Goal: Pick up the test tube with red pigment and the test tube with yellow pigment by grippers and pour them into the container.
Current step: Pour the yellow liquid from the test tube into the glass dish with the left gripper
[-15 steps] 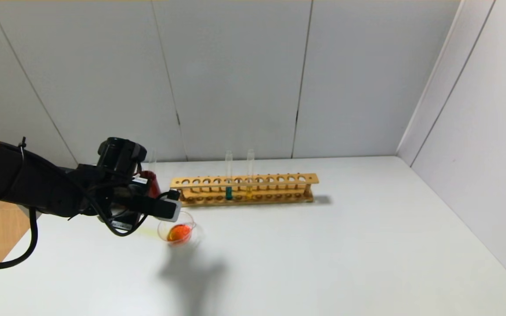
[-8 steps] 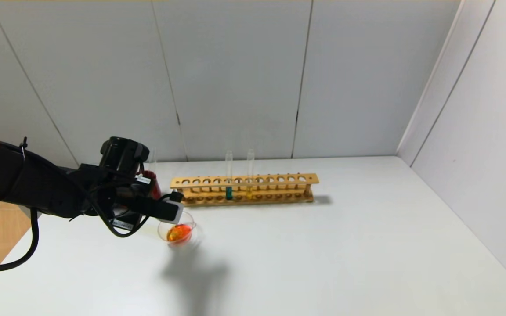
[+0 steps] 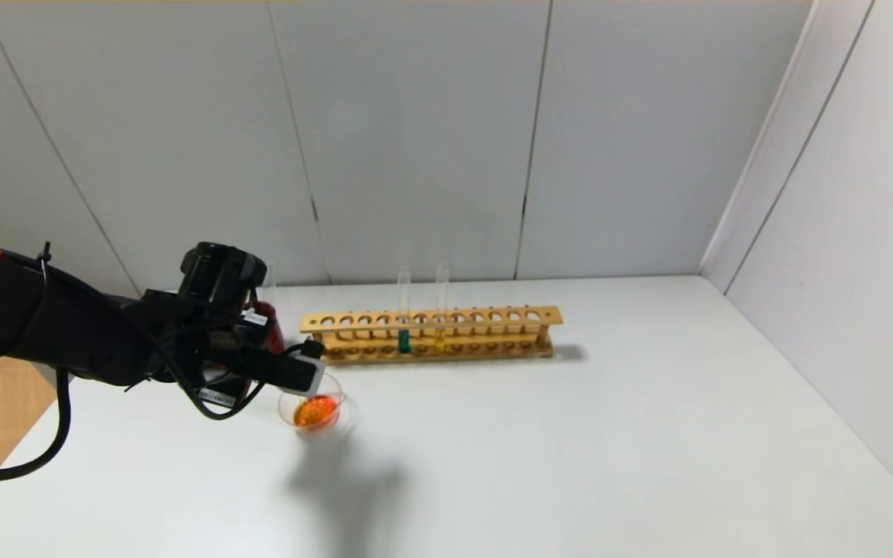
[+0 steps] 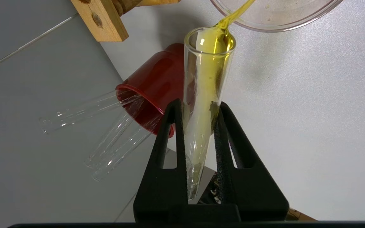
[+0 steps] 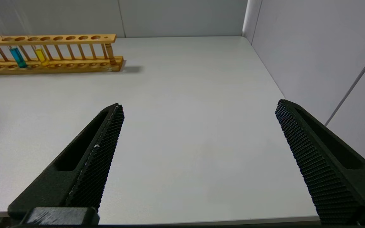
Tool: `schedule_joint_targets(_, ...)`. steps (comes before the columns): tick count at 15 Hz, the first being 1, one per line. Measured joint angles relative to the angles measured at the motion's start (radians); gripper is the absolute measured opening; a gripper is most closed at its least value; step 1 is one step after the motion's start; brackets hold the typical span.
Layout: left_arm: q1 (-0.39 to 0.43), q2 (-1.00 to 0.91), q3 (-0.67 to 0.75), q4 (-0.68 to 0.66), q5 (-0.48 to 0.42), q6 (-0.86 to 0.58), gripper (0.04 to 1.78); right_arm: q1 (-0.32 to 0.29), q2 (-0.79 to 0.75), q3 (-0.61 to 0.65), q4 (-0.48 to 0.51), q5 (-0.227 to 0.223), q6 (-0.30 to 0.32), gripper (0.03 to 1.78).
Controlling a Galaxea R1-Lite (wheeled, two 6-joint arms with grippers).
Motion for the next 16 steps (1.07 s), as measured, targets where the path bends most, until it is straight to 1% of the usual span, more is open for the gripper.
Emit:
schedule_joint_targets(4,-0.013,0.000,-0.007,0.003,0.002,0.008,0.31,0.000,0.000,0.000,0.000,0.000,0.000,1.75)
schedule_joint_targets(7,-0.019,0.002,-0.016,0.000,0.029,0.031,0.31,0.000,0.000,0.000,0.000,0.000,0.000,1.75)
schedule_joint_targets(10,-0.032,0.009,-0.019,0.000,0.033,0.033,0.31,0.000,0.000,0.000,0.000,0.000,0.000,1.75)
schedule_joint_targets(16,-0.047,0.014,0.001,-0.009,0.058,0.038,0.31,0.000,0.000,0.000,0.000,0.000,0.000,1.75)
